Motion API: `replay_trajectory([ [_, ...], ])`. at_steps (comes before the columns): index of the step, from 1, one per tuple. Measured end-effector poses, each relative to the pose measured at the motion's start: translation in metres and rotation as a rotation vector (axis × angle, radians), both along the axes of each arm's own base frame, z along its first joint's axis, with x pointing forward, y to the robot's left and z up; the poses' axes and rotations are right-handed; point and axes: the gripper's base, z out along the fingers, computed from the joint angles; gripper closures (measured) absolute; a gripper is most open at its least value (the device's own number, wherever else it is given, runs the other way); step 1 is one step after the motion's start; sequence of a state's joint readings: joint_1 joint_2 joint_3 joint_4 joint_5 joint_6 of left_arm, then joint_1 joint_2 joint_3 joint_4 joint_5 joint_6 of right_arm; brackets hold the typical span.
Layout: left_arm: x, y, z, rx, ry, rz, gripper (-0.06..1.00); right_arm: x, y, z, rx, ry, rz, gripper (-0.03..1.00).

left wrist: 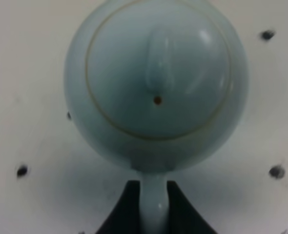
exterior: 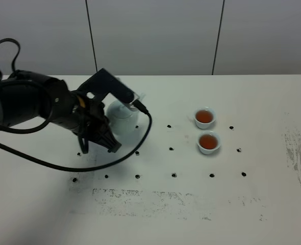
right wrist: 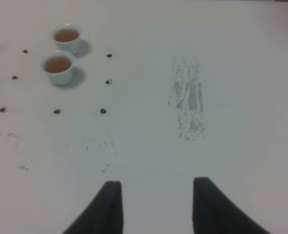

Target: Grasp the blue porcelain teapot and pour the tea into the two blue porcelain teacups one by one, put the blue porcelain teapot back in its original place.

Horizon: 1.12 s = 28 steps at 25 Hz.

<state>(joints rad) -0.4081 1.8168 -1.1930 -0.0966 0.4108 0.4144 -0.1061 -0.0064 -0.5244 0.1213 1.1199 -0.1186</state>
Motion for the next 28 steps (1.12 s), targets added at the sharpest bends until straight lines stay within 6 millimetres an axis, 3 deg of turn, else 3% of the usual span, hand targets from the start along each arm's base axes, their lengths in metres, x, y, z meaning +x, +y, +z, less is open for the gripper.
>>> replay_trajectory([
  [5, -0.012, 0.041, -0.013, -0.014, 0.083, 0.186, 0.9, 0.0, 0.0, 0.0, 0.0, 0.0, 0.0, 0.64],
  [9, -0.015, 0.059, -0.021, 0.0, 0.115, 0.246, 0.9, 0.0, 0.0, 0.0, 0.0, 0.0, 0.0, 0.64],
  [28, -0.019, 0.068, -0.041, -0.008, 0.052, 0.258, 0.9, 0.0, 0.0, 0.0, 0.0, 0.0, 0.0, 0.64],
])
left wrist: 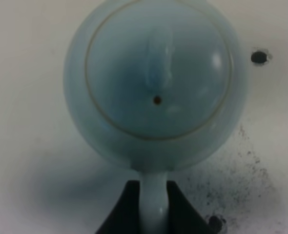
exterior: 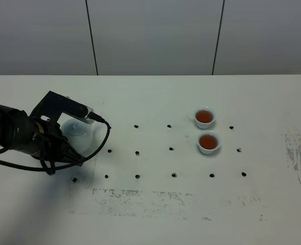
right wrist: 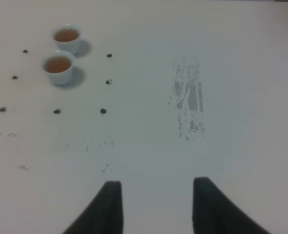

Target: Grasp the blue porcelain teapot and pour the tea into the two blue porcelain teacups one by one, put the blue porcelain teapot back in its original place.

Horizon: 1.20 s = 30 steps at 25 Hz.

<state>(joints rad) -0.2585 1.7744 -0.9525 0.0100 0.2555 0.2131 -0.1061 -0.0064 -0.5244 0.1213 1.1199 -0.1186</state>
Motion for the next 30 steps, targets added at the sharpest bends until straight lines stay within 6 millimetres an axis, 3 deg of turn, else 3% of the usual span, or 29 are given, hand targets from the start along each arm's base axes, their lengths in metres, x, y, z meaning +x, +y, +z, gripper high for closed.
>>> replay_trajectory([
  [4, -0.001, 0.0, -0.01, 0.008, 0.03, 0.0, 0.9, 0.0, 0.0, 0.0, 0.0, 0.0, 0.0, 0.64],
  [16, 0.0, 0.0, -0.013, 0.008, 0.032, 0.0, 0.89, 0.0, 0.0, 0.0, 0.0, 0.0, 0.0, 0.64],
  [27, -0.003, 0.001, -0.013, 0.012, 0.068, 0.005, 0.56, 0.0, 0.0, 0.0, 0.0, 0.0, 0.0, 0.64],
  [30, -0.015, 0.001, 0.009, 0.006, 0.093, 0.012, 0.54, 0.0, 0.0, 0.0, 0.0, 0.0, 0.0, 0.64],
])
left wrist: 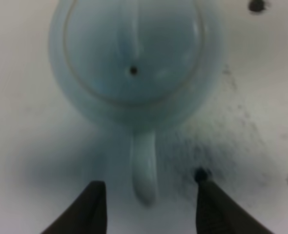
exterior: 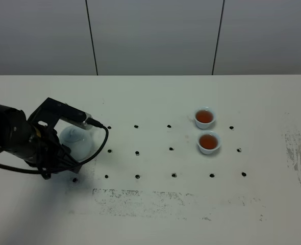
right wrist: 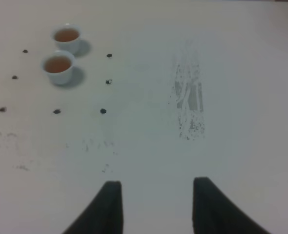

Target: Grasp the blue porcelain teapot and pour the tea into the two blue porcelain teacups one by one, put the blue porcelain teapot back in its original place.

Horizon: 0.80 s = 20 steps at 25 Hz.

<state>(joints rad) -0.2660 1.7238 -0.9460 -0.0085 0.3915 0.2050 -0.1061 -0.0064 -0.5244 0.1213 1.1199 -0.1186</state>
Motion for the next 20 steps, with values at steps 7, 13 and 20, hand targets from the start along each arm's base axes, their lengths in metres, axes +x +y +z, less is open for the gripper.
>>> replay_trajectory([
  [7, -0.033, 0.013, 0.098, -0.05, -0.106, 0.05, 0.54, 0.0, 0.0, 0.0, 0.0, 0.0, 0.0, 0.64],
  [13, -0.016, 0.07, 0.114, -0.047, -0.173, 0.252, 0.54, 0.0, 0.0, 0.0, 0.0, 0.0, 0.0, 0.64],
  [20, -0.022, 0.099, 0.118, -0.034, -0.157, 0.347, 0.54, 0.0, 0.0, 0.0, 0.0, 0.0, 0.0, 0.64],
])
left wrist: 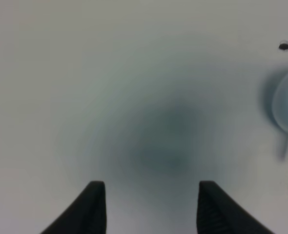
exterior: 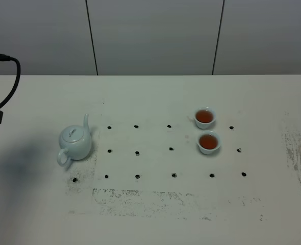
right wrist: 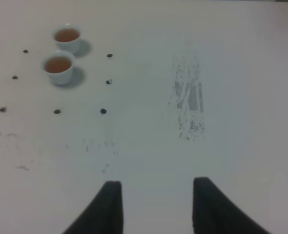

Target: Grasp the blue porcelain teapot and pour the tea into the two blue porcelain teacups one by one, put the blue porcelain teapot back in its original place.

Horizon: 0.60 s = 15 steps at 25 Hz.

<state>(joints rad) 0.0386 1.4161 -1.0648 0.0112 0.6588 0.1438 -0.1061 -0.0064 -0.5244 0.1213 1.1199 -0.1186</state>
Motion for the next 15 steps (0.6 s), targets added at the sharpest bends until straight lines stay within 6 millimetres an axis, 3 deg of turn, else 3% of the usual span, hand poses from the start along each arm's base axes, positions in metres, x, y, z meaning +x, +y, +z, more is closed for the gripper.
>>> replay_trajectory([
  [5, -0.045, 0.004, 0.027, 0.017, -0.063, 0.018, 0.54, 0.0, 0.0, 0.0, 0.0, 0.0, 0.0, 0.64],
  [15, -0.188, -0.003, 0.041, -0.023, -0.057, 0.056, 0.54, 0.0, 0.0, 0.0, 0.0, 0.0, 0.0, 0.64],
])
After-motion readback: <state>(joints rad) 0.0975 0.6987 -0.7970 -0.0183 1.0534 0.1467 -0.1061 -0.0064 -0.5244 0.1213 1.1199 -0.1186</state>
